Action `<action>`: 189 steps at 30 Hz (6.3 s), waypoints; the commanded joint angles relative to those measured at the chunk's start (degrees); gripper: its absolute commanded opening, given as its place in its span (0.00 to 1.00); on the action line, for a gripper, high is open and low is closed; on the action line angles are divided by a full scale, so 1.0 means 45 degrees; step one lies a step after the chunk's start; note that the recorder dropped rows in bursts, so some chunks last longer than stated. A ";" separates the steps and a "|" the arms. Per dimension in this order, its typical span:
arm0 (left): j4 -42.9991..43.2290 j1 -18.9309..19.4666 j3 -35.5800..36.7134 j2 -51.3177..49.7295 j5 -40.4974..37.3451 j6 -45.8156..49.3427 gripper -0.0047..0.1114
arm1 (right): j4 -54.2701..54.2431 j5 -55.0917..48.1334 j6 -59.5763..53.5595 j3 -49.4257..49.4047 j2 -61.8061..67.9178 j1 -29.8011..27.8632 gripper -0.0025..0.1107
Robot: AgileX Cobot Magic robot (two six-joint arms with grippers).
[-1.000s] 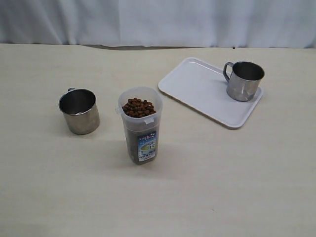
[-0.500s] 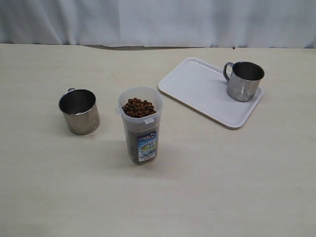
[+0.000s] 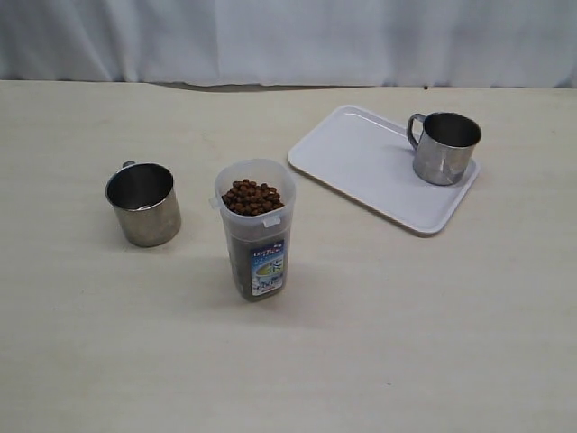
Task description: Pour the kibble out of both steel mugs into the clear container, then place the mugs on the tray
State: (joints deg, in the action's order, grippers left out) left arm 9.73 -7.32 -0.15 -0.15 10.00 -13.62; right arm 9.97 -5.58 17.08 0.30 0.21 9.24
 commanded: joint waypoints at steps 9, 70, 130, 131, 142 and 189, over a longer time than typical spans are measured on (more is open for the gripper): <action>-0.0654 0.1712 0.0032 -0.8258 0.2761 0.2091 0.04 | -0.0020 -0.0070 0.0042 -0.0066 -0.0046 -0.0086 0.07; 1.1238 0.5462 -0.6685 -2.8019 1.3324 0.2623 0.66 | -0.0020 -0.0070 0.0042 -0.0066 -0.0046 -0.0086 0.07; 1.2152 0.2157 -1.3346 -2.5202 1.1842 -0.3995 0.04 | -0.0020 -0.0070 0.0042 -0.0066 -0.0046 -0.0086 0.07; 1.2180 0.2069 -1.3456 -2.5202 1.1530 -0.3995 0.04 | -0.0020 -0.0070 0.0042 -0.0066 -0.0046 -0.0086 0.07; 1.2210 0.1025 -1.5018 -2.6255 1.0749 -0.4040 0.04 | -0.0020 -0.0070 0.0042 -0.0066 -0.0046 -0.0086 0.07; 1.6120 -0.2046 -2.7083 -3.3650 1.0828 -1.0814 0.04 | -0.0020 -0.0070 0.0042 -0.0066 -0.0046 -0.0086 0.07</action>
State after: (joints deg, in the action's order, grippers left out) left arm 84.11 -15.56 -121.56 -151.83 58.98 -61.54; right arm 9.97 -5.72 17.30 0.30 0.21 9.24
